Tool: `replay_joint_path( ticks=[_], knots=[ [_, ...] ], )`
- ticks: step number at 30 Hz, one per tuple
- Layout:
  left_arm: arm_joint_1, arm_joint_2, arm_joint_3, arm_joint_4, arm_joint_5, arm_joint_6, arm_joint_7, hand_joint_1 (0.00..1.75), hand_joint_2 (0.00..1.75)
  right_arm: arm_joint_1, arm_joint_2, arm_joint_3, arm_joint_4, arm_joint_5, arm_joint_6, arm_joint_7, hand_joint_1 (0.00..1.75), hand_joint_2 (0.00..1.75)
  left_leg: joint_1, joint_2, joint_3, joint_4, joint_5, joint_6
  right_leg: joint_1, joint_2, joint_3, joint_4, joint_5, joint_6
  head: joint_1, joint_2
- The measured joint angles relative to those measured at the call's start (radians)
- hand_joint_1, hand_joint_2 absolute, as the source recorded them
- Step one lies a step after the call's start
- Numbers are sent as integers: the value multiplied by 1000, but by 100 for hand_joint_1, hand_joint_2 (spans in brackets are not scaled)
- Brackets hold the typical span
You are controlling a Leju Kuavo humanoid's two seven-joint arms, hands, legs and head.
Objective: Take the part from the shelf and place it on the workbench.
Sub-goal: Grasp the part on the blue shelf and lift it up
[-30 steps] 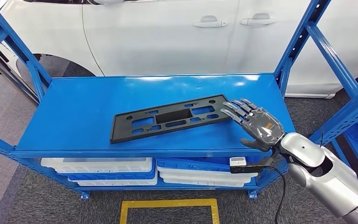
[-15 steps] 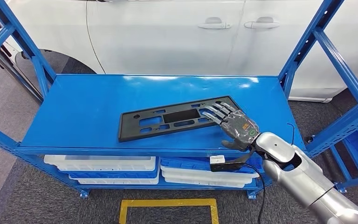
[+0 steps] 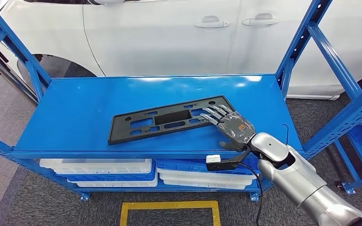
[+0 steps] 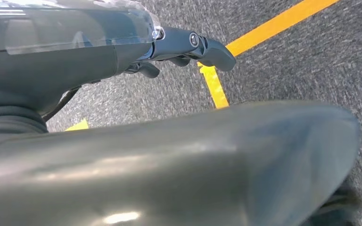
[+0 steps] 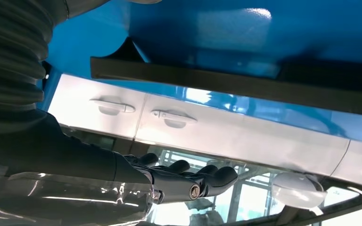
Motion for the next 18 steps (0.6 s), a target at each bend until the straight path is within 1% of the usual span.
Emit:
replay_joint_path(
  ticks=[1,2,3,4,5,6,7,8,10,11,12,13,14,15,16,17,18],
  knots=[
    [1,0,0,0,0,0,0,0,0,-4,6,3,9,2,0,-2,0,175,0,0,-16,31,-3,0,2,0,0,0,0,-1,0,0],
    [2,0,0,0,0,0,0,0,0,-9,13,7,18,6,0,-3,0,175,0,0,-14,22,14,2,3,1,1,1,0,-1,0,0],
    [2,0,0,0,1,0,0,0,0,-18,22,10,28,10,0,-4,0,175,-1,0,7,-27,47,7,4,2,2,1,-1,-1,0,0],
    [1,0,0,0,2,0,0,0,0,-30,32,14,38,13,0,-5,0,175,-2,0,41,-100,87,14,6,3,3,1,-1,-1,0,0],
    [0,0,0,0,2,0,0,0,0,-44,42,17,49,15,0,-5,0,175,-4,0,74,-171,114,21,8,5,3,2,-1,1,0,0],
    [-1,0,0,0,2,0,0,0,0,-59,52,19,60,17,1,-5,0,175,-7,0,97,-223,131,27,10,6,2,2,0,3,0,0],
    [-2,0,0,0,2,0,-1,0,0,-72,60,21,70,17,2,-5,0,175,-9,0,108,-250,136,31,10,6,1,1,0,8,0,0],
    [-2,1,0,0,2,0,-1,0,0,-83,68,24,80,18,4,-5,0,175,-11,0,110,-257,134,33,11,6,0,0,2,13,0,0],
    [-1,0,0,0,1,0,-1,0,0,-104,82,29,98,19,7,-6,0,175,-8,0,113,-267,142,41,10,6,0,-1,2,24,0,0],
    [-2,0,0,0,0,0,-1,0,0,-114,88,31,106,20,9,-6,0,175,-5,0,116,-275,147,46,10,6,-4,9,-6,29,0,0],
    [-3,-1,0,0,0,-1,-1,0,0,-126,94,34,114,20,11,-6,0,175,-2,1,119,-283,153,50,10,5,-19,41,-27,33,0,0],
    [-4,-2,-1,0,-1,-2,-1,0,0,-135,99,36,123,21,14,-6,0,175,-1,2,121,-287,156,52,8,5,-44,95,-58,36,0,0],
    [-5,-3,-1,0,-1,-3,-1,0,0,-141,104,39,133,21,16,-6,0,175,-1,2,121,-288,157,54,6,4,-76,165,-91,40,0,0],
    [-5,-4,-1,0,-1,-3,0,0,0,-145,109,43,145,21,19,-6,0,175,-1,2,120,-287,157,54,5,4,-109,233,-117,43,0,0],
    [-4,-4,-1,0,-1,-3,1,0,0,-147,115,47,158,21,20,-7,0,175,-1,1,120,-285,156,54,3,4,-129,274,-124,45,0,0],
    [-4,-5,-1,0,-2,-4,2,0,0,-149,122,51,170,21,21,-7,0,175,0,1,120,-283,155,53,2,4,-132,276,-113,47,0,0],
    [-4,-5,-1,0,-2,-4,2,0,0,-154,129,55,182,21,21,-7,0,175,0,1,120,-279,152,51,0,3,-114,237,-83,47,0,0]
  ],
)
